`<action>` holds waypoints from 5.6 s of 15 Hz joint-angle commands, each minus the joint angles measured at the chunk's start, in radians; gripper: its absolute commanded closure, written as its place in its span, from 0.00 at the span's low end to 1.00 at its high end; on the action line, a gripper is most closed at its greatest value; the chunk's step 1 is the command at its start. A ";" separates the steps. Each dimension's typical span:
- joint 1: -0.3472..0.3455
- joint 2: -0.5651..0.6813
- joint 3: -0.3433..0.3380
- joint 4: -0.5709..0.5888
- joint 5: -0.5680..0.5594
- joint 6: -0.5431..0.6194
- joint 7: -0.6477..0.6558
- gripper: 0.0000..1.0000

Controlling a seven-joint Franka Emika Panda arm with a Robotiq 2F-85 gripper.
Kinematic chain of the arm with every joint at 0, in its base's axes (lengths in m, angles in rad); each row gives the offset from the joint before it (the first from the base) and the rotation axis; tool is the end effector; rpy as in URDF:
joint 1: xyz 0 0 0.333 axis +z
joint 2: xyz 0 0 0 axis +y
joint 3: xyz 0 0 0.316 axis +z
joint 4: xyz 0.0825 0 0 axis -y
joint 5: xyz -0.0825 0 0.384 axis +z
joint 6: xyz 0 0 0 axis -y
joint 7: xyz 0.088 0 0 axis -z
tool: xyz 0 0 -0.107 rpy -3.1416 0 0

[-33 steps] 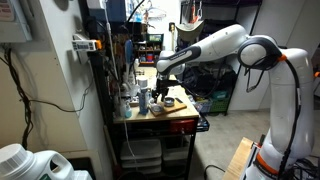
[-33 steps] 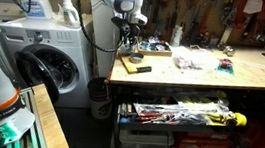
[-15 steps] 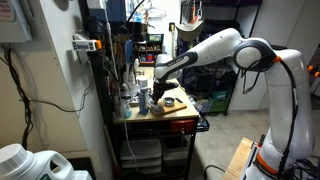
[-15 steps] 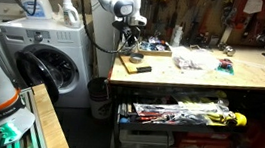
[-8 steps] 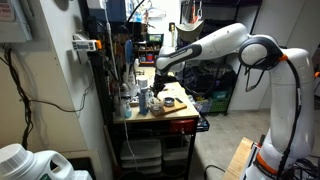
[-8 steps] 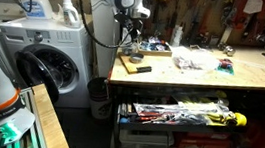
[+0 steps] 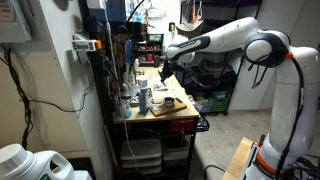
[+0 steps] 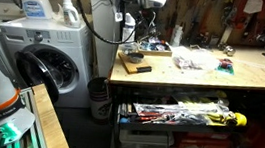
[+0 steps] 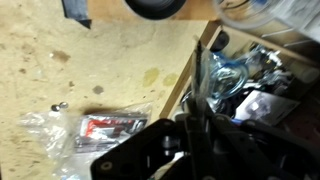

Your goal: Pick up the clear lunch box and put it on the wooden board, pick up the object from the clear lunch box and put it on the table, pick up the silver bowl and put it in the clear lunch box

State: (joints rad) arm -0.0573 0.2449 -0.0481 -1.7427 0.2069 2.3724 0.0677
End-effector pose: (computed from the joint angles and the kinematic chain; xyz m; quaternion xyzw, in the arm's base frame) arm 0.6598 -0.0649 0.4738 -0.9682 0.1415 -0.1921 0.0755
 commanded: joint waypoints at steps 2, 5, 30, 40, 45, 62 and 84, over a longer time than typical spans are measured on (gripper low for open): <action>-0.034 0.063 -0.063 -0.018 -0.014 0.159 0.153 0.98; -0.040 0.122 -0.095 -0.025 -0.014 0.216 0.247 0.98; -0.030 0.105 -0.024 -0.064 -0.096 -0.256 -0.006 0.47; -0.035 0.089 -0.018 -0.064 -0.091 -0.264 -0.053 1.00; -0.040 0.045 -0.019 -0.051 -0.094 -0.280 -0.088 0.99; 0.053 0.114 0.060 0.145 -0.098 -0.401 -0.032 0.99; 0.030 0.057 0.054 0.149 -0.016 -0.407 -0.061 0.00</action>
State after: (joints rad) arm -0.0097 0.3665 0.0125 -1.5444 0.1875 1.9739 0.0120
